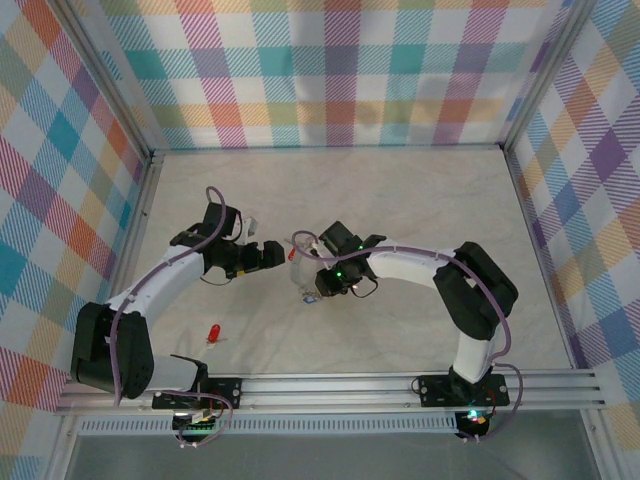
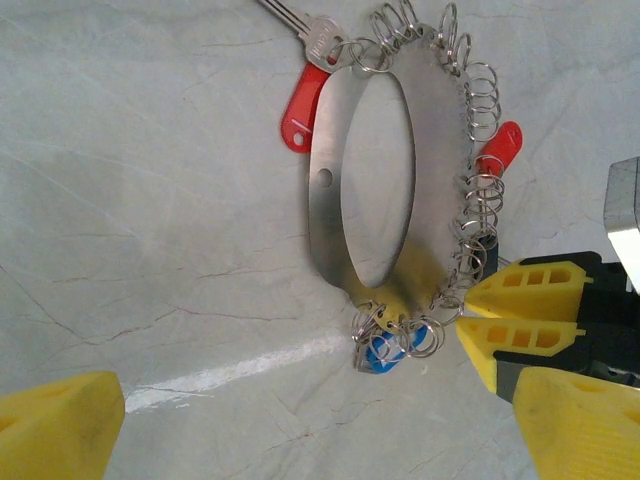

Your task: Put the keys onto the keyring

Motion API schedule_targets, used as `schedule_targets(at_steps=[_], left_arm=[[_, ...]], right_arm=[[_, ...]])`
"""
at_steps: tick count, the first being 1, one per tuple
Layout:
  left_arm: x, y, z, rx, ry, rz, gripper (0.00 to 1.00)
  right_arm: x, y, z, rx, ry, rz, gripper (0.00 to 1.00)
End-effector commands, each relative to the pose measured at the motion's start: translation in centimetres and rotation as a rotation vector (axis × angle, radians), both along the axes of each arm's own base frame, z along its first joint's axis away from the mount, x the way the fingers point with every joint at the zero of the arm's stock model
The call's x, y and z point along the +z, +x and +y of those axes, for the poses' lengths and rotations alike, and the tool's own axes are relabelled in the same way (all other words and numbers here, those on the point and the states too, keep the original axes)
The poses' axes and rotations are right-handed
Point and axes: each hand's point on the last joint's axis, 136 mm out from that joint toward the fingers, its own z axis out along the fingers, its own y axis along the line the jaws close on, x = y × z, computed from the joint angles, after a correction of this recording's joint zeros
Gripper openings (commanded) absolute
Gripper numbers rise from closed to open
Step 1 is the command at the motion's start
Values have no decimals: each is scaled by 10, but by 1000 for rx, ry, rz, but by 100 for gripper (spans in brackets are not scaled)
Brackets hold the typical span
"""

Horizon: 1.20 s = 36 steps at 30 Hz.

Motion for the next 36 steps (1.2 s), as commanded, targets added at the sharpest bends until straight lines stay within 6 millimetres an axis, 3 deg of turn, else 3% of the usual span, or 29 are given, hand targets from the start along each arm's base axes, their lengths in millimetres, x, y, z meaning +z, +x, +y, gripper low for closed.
schedule_targets(at_steps=[1, 10, 24, 36], left_arm=[[12, 1, 0, -14, -24, -56, 100], [16, 0, 2, -21, -12, -76, 100], [21, -2, 5, -29, 8, -101, 100], [22, -2, 4, -32, -3, -103, 100]], right_arm=[[13, -1, -6, -23, 23, 10, 27], [1, -11, -4, -56, 64, 124, 30], [-20, -14, -9, -74, 20, 165, 39], [-27, -7, -1, -113, 31, 158, 34]])
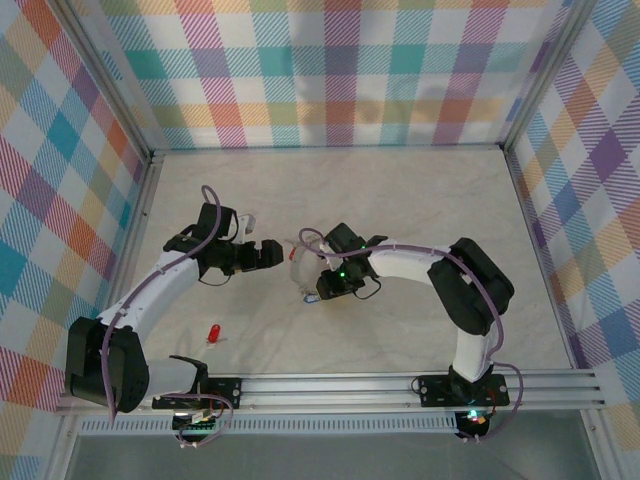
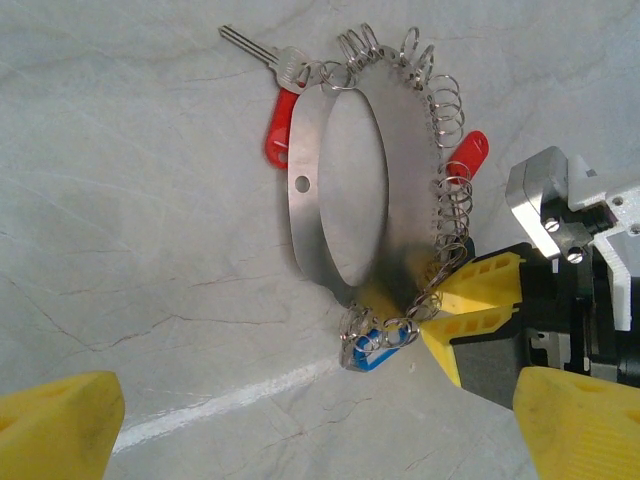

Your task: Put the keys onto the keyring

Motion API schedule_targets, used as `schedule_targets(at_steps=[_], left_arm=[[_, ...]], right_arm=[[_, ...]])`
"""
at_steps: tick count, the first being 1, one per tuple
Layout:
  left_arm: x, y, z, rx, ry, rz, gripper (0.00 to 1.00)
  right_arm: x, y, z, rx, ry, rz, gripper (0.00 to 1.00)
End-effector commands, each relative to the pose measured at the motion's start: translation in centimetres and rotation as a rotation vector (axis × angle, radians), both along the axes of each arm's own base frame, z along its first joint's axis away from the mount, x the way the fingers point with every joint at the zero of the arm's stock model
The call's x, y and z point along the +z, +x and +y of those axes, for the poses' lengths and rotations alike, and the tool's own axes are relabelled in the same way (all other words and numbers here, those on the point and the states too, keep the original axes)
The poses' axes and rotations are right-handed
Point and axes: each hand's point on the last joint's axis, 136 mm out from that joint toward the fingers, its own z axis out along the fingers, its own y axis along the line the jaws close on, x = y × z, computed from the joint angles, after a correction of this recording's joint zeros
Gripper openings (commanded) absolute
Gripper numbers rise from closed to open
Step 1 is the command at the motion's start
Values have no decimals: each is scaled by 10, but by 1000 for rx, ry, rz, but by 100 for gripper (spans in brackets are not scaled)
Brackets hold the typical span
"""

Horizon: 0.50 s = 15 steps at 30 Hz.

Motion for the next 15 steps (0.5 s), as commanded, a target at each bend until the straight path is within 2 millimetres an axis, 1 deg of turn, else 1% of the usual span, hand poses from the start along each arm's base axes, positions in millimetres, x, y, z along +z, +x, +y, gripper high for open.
schedule_targets(at_steps=[1, 8, 15], left_arm=[[4, 0, 3, -11, 0, -25, 100], [5, 0, 3, -9, 1, -30, 100], [5, -1, 3, -10, 0, -29, 100]], right_arm=[[-8, 0, 5, -9, 7, 6, 32], [4, 0, 8, 11, 54, -27, 25], [12, -3, 4, 33, 67, -58, 24]])
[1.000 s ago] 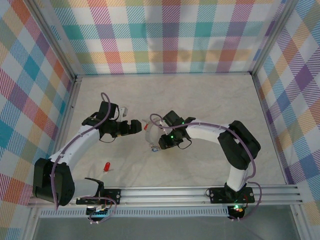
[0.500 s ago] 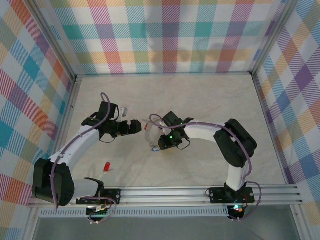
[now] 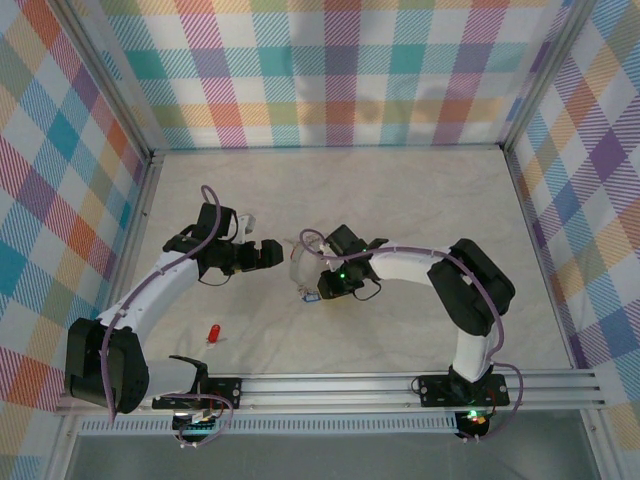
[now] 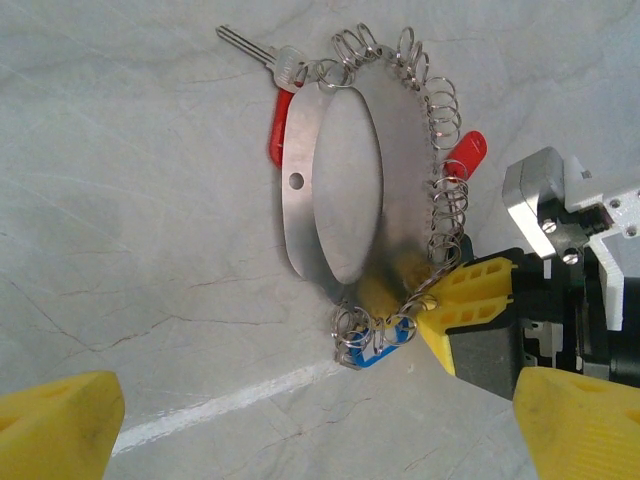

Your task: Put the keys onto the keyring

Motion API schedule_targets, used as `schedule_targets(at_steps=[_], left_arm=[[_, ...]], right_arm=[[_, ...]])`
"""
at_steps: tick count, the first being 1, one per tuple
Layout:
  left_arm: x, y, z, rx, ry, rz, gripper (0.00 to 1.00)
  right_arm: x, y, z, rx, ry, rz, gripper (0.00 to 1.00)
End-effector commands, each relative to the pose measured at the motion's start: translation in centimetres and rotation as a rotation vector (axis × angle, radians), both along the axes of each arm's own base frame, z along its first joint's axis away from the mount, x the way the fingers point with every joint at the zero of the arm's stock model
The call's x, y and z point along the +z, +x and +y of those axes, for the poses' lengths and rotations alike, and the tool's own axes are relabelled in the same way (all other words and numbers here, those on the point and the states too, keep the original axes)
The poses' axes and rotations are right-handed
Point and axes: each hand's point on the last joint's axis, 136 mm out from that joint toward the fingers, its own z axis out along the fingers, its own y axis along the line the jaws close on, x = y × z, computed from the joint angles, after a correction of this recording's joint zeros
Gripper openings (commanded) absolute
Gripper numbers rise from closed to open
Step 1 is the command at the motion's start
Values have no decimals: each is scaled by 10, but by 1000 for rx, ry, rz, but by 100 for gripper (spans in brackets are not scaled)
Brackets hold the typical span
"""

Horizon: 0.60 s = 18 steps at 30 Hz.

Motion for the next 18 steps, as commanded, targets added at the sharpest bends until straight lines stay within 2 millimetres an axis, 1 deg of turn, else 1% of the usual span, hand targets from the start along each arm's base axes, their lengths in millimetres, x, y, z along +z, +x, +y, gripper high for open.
schedule_targets(at_steps=[1, 9, 11, 18], left_arm=[[4, 0, 3, -9, 3, -25, 100], [4, 0, 3, -9, 1, -26, 100], [4, 0, 3, -9, 1, -28, 100], [4, 0, 3, -10, -1, -28, 100]], right_arm=[[14, -4, 3, 32, 45, -29, 24], [16, -6, 4, 44, 69, -36, 23], [16, -6, 4, 45, 68, -37, 17], [11, -7, 3, 50, 64, -31, 13]])
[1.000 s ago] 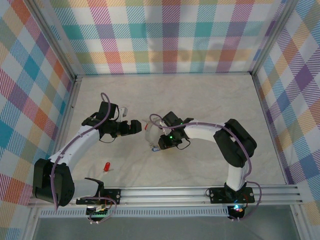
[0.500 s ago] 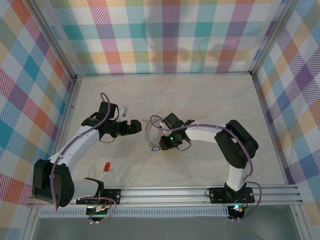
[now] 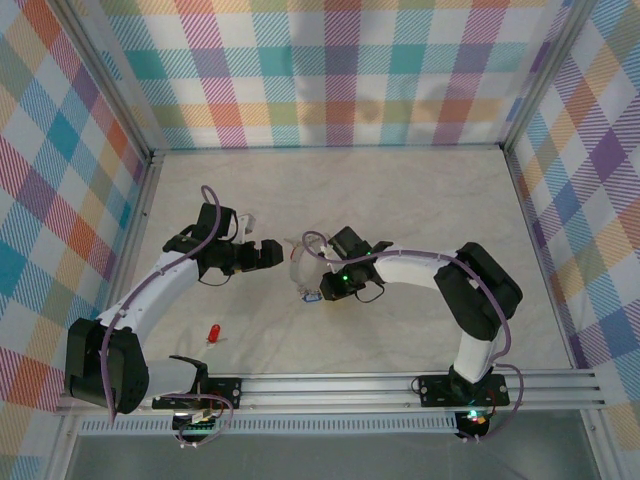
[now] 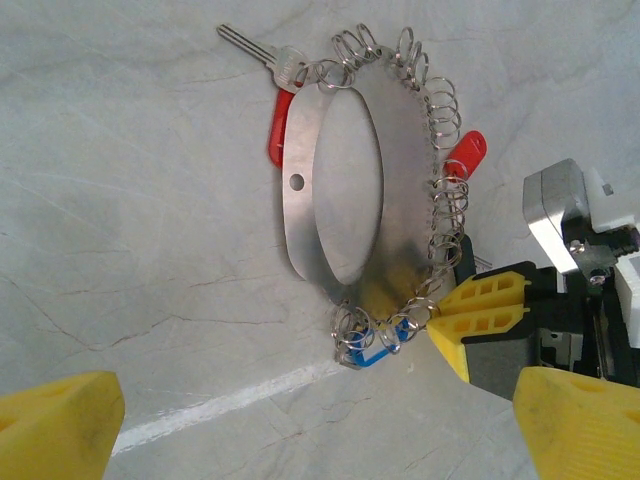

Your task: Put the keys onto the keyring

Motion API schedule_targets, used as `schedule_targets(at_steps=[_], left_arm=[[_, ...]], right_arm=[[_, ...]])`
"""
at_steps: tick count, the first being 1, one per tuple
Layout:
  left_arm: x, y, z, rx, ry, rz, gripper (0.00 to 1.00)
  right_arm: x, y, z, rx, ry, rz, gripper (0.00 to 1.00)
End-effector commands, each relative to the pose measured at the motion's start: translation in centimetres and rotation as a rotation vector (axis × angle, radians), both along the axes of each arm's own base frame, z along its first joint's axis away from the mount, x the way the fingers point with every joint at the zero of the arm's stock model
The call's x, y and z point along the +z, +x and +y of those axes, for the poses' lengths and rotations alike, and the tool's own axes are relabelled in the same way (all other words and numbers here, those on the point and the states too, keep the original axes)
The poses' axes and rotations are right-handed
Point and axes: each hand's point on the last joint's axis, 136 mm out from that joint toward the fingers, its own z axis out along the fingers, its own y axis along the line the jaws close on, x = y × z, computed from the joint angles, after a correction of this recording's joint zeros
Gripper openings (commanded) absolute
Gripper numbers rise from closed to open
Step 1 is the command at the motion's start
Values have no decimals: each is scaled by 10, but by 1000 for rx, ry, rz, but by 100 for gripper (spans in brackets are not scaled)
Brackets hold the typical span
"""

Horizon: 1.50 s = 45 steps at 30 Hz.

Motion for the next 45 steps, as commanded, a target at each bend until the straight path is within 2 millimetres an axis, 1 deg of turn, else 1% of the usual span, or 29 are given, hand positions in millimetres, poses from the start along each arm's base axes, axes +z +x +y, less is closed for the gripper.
schedule_targets(at_steps=[1, 5, 7, 10, 14, 17, 25, 31, 45], left_arm=[[4, 0, 3, -10, -1, -27, 100], [3, 0, 2, -11, -2, -27, 100], [3, 0, 2, -12, -3, -26, 100], [3, 0, 2, -11, -3, -26, 100], [4, 0, 2, -12, -5, -26, 100], [4, 0, 2, -13, -6, -26, 100], [2, 0, 1, -14, -7, -21, 100], [3, 0, 1, -13, -7, -22, 100], [3, 1, 1, -14, -9, -23, 100]], right_arm=[[5, -2, 3, 20, 33, -10, 13], [7, -2, 3, 24, 43, -18, 13], [8, -3, 3, 27, 44, -19, 18], [9, -3, 2, 27, 49, -21, 21], [12, 0, 0, 17, 66, -34, 20], [15, 1, 0, 13, 76, -42, 14], [11, 1, 0, 10, 89, -27, 12], [9, 3, 5, 9, 100, -18, 15], [4, 2, 5, 11, 94, -2, 17]])
